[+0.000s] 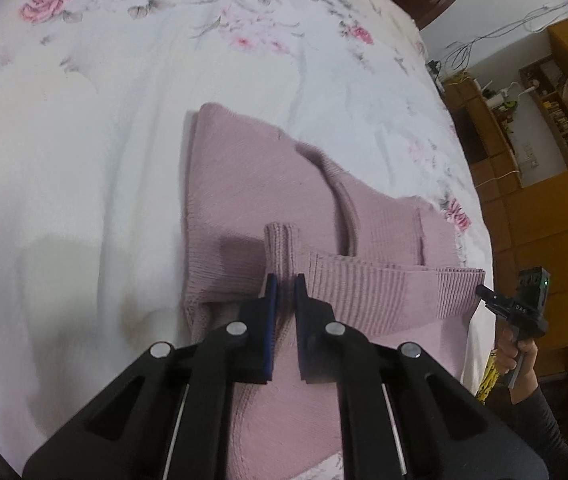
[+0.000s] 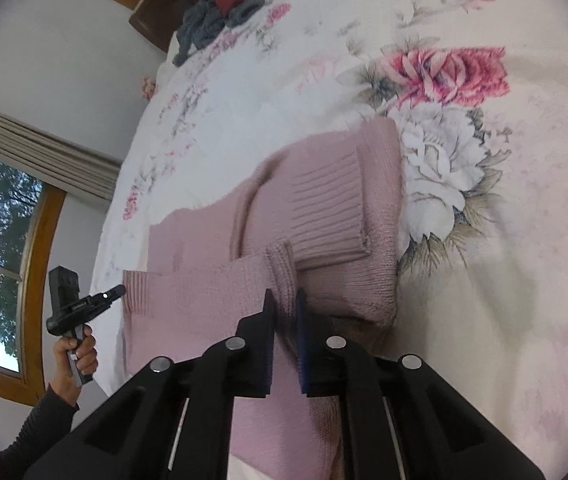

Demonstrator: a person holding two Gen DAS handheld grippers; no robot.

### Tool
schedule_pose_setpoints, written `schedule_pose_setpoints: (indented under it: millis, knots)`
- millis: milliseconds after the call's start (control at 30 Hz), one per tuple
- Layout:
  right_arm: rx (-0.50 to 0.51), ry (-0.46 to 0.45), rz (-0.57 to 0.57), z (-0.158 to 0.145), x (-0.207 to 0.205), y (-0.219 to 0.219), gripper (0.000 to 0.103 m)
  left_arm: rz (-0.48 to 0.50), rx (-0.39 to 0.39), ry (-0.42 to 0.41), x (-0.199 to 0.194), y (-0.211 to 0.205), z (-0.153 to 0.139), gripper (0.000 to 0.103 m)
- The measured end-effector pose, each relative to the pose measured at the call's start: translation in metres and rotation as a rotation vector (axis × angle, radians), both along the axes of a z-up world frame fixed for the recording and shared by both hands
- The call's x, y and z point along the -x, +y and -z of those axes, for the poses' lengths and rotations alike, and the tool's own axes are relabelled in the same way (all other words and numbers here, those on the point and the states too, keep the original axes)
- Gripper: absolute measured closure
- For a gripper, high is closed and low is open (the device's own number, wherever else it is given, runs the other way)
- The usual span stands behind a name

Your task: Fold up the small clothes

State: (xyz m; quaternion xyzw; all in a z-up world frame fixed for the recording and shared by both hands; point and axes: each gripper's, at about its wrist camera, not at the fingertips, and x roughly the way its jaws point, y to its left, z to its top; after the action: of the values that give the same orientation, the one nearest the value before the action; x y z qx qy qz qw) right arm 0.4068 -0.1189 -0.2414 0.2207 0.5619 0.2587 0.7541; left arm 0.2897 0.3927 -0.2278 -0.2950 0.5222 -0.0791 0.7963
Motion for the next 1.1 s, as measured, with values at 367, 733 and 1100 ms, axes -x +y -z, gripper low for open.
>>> schedule_pose_setpoints:
  millis: [367, 733, 1100]
  knots:
    - [0.012, -0.133, 0.063, -0.075, -0.012, 0.004, 0.095, -0.013, -0.023, -0.134, -0.013, 0.007, -0.066, 0.098]
    - [0.122, -0.114, 0.170, -0.060, -0.113, 0.020, 0.095, -0.081, -0.085, -0.076, -0.119, 0.028, -0.053, 0.098]
    - [0.283, -0.018, 0.169, 0.021, -0.167, 0.035, 0.095, -0.162, -0.097, 0.107, -0.175, 0.041, 0.045, 0.098]
